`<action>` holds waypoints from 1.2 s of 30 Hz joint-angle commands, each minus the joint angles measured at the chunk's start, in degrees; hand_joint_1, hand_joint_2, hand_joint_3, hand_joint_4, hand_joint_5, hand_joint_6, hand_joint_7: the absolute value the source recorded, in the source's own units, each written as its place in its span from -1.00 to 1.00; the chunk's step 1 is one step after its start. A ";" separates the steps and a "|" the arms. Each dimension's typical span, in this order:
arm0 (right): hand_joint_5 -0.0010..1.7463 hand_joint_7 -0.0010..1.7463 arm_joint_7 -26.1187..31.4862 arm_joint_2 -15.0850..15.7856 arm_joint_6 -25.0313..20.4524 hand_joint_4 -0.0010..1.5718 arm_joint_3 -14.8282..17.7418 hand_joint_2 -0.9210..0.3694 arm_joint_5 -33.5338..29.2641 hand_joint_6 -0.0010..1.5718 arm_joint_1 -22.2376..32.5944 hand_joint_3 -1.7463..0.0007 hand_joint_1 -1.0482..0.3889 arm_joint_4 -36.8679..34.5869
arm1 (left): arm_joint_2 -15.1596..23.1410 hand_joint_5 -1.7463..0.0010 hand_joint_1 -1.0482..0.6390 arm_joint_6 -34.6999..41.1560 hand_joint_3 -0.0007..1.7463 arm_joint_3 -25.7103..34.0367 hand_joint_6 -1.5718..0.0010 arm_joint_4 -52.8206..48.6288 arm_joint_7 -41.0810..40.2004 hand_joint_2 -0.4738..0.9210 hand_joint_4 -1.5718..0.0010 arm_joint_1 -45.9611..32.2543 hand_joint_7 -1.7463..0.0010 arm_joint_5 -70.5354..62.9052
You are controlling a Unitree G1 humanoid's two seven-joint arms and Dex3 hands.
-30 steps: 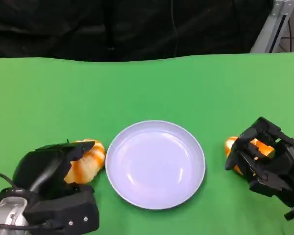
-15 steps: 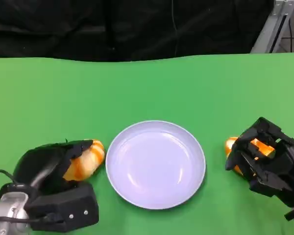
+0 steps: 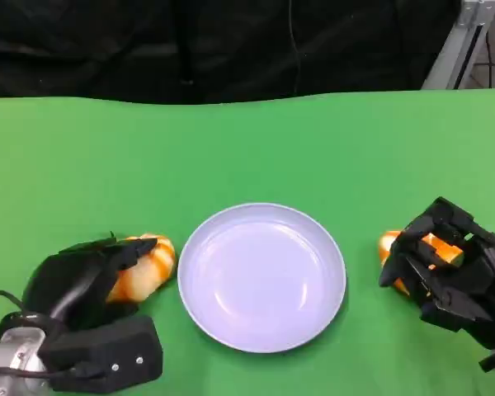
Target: Grasp the bread from the table and place it into the plate.
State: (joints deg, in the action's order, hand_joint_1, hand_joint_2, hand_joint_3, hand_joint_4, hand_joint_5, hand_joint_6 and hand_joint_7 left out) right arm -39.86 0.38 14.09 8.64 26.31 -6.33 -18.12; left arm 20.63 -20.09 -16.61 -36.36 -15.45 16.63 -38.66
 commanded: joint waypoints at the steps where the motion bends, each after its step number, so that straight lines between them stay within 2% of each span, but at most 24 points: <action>1: 0.99 0.52 -0.13 0.81 0.32 -0.40 0.73 -0.61 0.56 -0.33 0.27 -0.04 0.42 0.20 | 0.59 0.93 0.30 0.56 -0.85 0.22 0.06 -1.35 -0.68 1.00 0.19 0.30 0.92 1.22; 3: 0.98 0.52 -0.09 0.82 0.36 -0.40 0.72 -0.62 0.50 -0.33 0.28 -0.04 0.41 0.23 | 0.54 0.92 0.31 0.36 -0.84 0.14 0.03 -1.66 -0.90 1.00 0.17 0.45 0.92 1.49; 5: 0.98 0.52 -0.02 0.84 0.36 -0.39 0.69 -0.63 0.43 -0.33 0.31 -0.03 0.42 0.30 | 0.48 0.87 0.31 -0.04 -0.83 0.10 -0.10 -2.08 -1.19 1.00 0.07 0.62 0.87 1.71; 9: 0.98 0.52 -0.26 0.85 0.34 -0.39 0.75 -0.64 0.61 -0.33 0.25 -0.02 0.42 0.17 | 0.23 0.85 0.31 -0.67 -0.82 0.05 -0.13 -3.05 -2.44 1.00 0.05 0.94 0.86 1.82; 10: 0.98 0.52 -0.46 0.86 0.33 -0.40 0.79 -0.64 0.76 -0.33 0.21 -0.03 0.43 0.06 | 0.02 0.32 0.28 -1.01 -0.82 0.10 -0.11 -3.58 -3.24 1.00 0.18 1.10 0.63 1.82; 11: 0.98 0.52 -0.59 0.87 0.32 -0.41 0.83 -0.64 0.85 -0.34 0.18 -0.03 0.44 -0.02 | -0.11 -0.23 0.26 -1.29 -0.82 0.10 0.02 -4.03 -3.85 1.00 0.41 1.24 0.27 1.82; 13: 0.99 0.52 -0.55 0.88 0.24 -0.41 0.86 -0.63 0.83 -0.34 0.04 -0.03 0.43 -0.17 | -0.60 -0.64 0.25 -2.25 -0.85 0.29 0.11 -5.37 -5.87 1.00 0.53 1.61 -0.06 2.06; 14: 0.99 0.52 -0.25 0.89 0.33 -0.41 0.81 -0.63 0.54 -0.33 0.06 -0.02 0.42 -0.06 | -0.84 -0.71 0.24 -2.59 -0.86 0.40 0.12 -5.92 -6.88 1.00 0.55 1.74 -0.12 2.14; 16: 1.00 0.52 -0.24 0.87 0.47 -0.40 0.79 -0.62 0.47 -0.33 0.04 -0.02 0.43 -0.12 | -1.09 -0.78 0.24 -3.06 -0.88 0.42 0.13 -6.59 -8.96 1.00 0.55 1.89 -0.20 1.89; 22: 0.99 0.53 -0.06 0.84 0.20 -0.40 0.71 -0.62 0.44 -0.34 0.03 -0.05 0.44 0.02 | -1.06 -0.83 0.22 -2.96 -0.87 0.18 0.20 -6.50 -11.35 1.00 0.56 1.93 -0.31 1.45; 36: 0.98 0.52 -0.13 0.79 0.60 -0.39 0.70 -0.61 0.33 -0.32 -0.15 -0.07 0.43 -0.45 | -0.52 -0.73 0.25 -2.06 -0.89 0.94 0.23 -1.35 -13.85 1.00 0.54 -0.14 -0.30 0.62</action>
State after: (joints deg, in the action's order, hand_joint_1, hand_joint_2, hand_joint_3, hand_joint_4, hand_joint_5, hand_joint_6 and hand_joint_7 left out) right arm -40.01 0.38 14.14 8.65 26.37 -6.35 -18.38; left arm 18.77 -22.50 -16.31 -40.13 -27.35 17.62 -37.68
